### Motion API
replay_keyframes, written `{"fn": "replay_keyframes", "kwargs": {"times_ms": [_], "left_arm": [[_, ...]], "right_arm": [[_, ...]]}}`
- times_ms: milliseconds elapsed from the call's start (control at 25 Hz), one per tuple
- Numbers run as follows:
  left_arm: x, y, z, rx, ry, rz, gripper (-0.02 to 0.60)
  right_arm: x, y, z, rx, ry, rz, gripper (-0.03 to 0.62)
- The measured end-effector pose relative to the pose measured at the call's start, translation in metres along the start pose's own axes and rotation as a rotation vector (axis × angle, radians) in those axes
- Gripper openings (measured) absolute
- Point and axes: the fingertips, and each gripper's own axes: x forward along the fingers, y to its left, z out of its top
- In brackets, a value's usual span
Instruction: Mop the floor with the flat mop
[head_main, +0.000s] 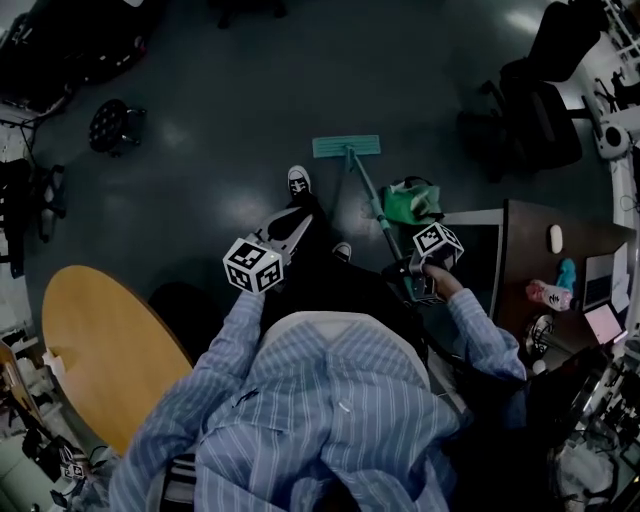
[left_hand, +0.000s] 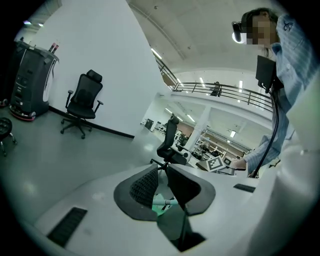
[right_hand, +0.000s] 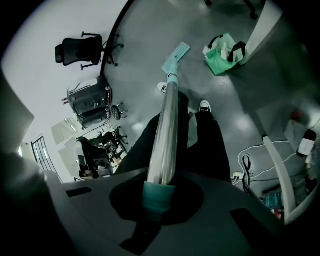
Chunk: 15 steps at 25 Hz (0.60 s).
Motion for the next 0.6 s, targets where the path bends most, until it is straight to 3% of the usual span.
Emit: {"fn": "replay_keyframes", "kwargs": {"times_ms": [320,600], "left_arm": [[-0.028,0.002,0.009,0.019,-0.018,0.029,0.064],[-0.018,0.002,0.026,0.035,-0.059,0.015,0.064]], "right_arm": [[-0.010,0.002,-0.053,0.000,0.045,-0.034,0.011],[-0.015,0.006,-0.051,0.026,0.047,0.002,0.011]]}}
